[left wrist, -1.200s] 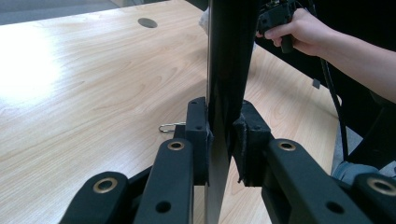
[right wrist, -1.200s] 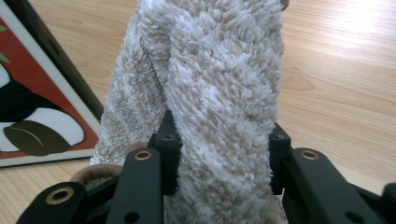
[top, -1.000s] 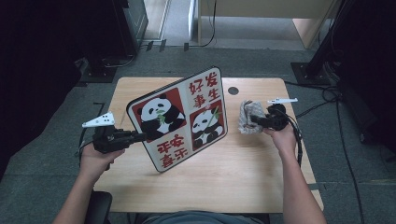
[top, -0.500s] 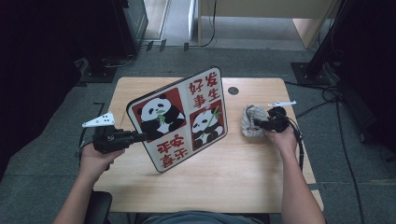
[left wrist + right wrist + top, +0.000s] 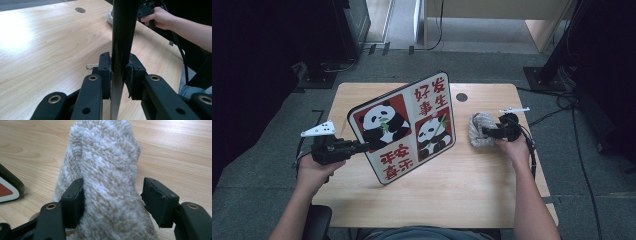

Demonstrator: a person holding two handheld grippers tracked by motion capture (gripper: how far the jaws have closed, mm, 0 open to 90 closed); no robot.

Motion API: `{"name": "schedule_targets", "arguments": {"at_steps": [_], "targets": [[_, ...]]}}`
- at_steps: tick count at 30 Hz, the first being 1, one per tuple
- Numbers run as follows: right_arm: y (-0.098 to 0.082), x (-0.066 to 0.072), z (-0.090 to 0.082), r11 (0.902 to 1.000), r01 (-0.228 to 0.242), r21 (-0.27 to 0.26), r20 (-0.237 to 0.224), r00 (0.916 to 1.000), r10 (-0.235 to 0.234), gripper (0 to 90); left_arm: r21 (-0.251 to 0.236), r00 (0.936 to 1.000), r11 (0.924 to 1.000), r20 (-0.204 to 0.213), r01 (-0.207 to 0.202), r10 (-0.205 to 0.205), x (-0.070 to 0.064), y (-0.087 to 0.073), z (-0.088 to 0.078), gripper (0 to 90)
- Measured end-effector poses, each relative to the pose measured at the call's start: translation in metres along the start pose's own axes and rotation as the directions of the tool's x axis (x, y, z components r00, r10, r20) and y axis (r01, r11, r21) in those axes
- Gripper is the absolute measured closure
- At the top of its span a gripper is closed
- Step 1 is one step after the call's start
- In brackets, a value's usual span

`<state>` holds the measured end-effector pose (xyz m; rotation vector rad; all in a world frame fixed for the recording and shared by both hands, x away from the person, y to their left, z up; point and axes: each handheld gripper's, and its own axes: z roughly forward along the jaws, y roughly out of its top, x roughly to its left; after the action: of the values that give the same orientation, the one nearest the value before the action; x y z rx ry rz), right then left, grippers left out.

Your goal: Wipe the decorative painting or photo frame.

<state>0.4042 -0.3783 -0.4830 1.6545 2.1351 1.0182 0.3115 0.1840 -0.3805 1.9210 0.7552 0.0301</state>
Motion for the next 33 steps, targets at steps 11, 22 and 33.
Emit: {"name": "schedule_targets", "arguments": {"at_steps": [11, 22, 33], "targets": [[0.002, 0.000, -0.004, 0.9999, 0.003, -0.017, -0.005, 1.0000, -0.003, 36.0, 0.005, 1.0000, 1.0000, 0.000, -0.003, 0.003, 0.002, 0.000, 0.001, 74.8], [-0.002, 0.007, -0.029, 0.9987, -0.012, -0.049, -0.014, 0.9998, 0.011, 33.1, 0.006, 0.9998, 0.9998, -0.012, 0.019, -0.019, 0.006, 0.000, 0.002, 64.8], [-0.001, 0.030, -0.036, 0.9959, 0.052, -0.074, -0.055, 0.9969, -0.056, 33.1, 0.023, 0.9982, 0.9994, -0.056, 0.025, -0.024, 0.008, -0.002, 0.002, 60.9]]}}
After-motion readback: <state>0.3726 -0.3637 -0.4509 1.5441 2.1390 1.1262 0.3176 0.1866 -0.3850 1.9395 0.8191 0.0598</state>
